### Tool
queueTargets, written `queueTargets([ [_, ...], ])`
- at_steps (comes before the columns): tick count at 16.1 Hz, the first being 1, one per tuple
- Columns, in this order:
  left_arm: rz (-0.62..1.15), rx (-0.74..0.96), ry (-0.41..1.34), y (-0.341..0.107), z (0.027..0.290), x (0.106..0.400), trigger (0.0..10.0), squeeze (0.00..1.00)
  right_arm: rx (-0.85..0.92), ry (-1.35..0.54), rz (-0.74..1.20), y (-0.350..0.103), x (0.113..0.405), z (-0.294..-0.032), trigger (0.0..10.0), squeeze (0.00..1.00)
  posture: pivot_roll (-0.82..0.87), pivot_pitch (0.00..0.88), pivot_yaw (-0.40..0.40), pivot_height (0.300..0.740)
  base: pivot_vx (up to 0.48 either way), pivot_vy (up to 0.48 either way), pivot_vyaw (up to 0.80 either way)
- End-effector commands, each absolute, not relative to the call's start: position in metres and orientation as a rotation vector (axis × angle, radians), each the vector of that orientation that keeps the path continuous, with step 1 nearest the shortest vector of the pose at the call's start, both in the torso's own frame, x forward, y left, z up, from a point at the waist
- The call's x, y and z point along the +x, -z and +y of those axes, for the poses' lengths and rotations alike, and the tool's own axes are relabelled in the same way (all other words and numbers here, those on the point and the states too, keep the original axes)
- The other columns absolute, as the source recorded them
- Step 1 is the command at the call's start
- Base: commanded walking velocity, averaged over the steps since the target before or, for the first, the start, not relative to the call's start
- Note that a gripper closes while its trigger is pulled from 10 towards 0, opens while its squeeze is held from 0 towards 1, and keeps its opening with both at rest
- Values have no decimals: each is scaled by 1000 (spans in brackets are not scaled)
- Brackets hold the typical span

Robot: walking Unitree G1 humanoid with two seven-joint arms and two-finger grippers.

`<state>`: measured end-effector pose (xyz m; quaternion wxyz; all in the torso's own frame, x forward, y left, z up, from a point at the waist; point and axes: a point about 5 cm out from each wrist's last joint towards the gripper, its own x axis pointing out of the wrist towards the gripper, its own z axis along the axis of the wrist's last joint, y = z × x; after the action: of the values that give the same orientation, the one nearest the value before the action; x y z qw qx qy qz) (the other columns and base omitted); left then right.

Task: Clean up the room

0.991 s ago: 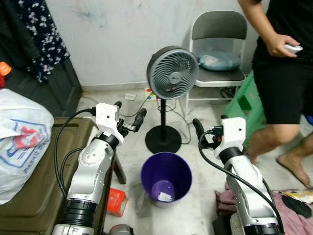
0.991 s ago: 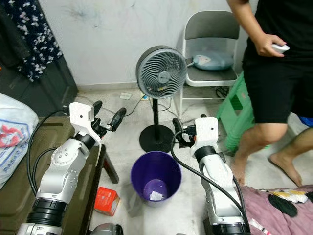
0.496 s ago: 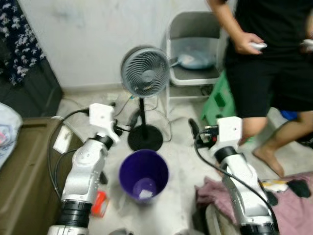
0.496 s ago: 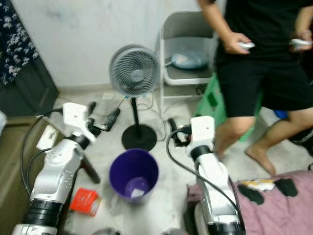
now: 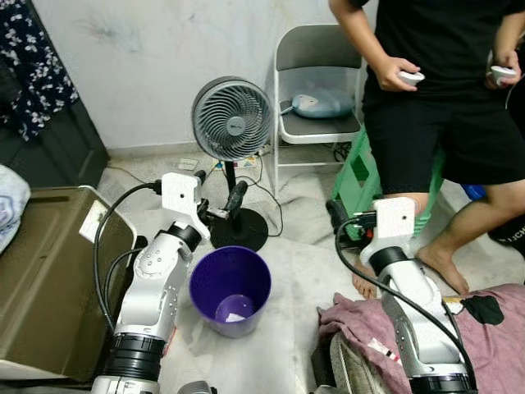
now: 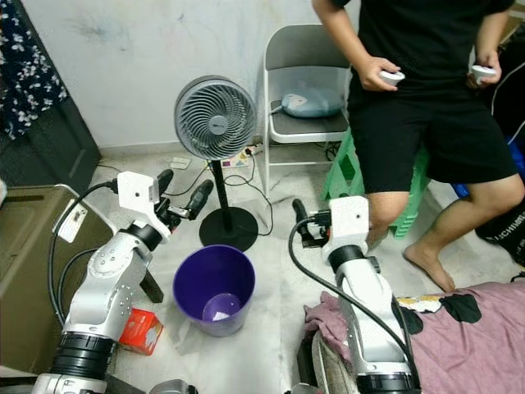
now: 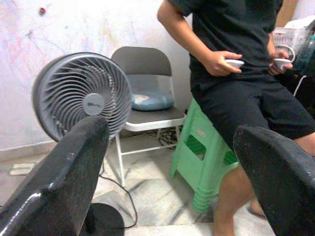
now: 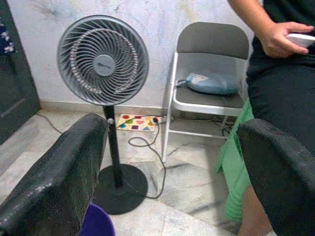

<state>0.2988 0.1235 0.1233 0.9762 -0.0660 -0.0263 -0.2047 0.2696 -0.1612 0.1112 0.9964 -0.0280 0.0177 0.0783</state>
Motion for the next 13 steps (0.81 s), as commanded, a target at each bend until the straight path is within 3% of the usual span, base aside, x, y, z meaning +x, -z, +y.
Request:
queueTargets([
  [1,-61,-122,414,-125,125,299,10000,0,-64,-162,20,-115,272,-159,10000,0,-64,0,38,740,0,0,800],
  [13,-86,-104,390,-128,126,303,10000,0,-60,-169,16,-116,275,-159,10000,0,-67,0,39,740,0,0,800],
])
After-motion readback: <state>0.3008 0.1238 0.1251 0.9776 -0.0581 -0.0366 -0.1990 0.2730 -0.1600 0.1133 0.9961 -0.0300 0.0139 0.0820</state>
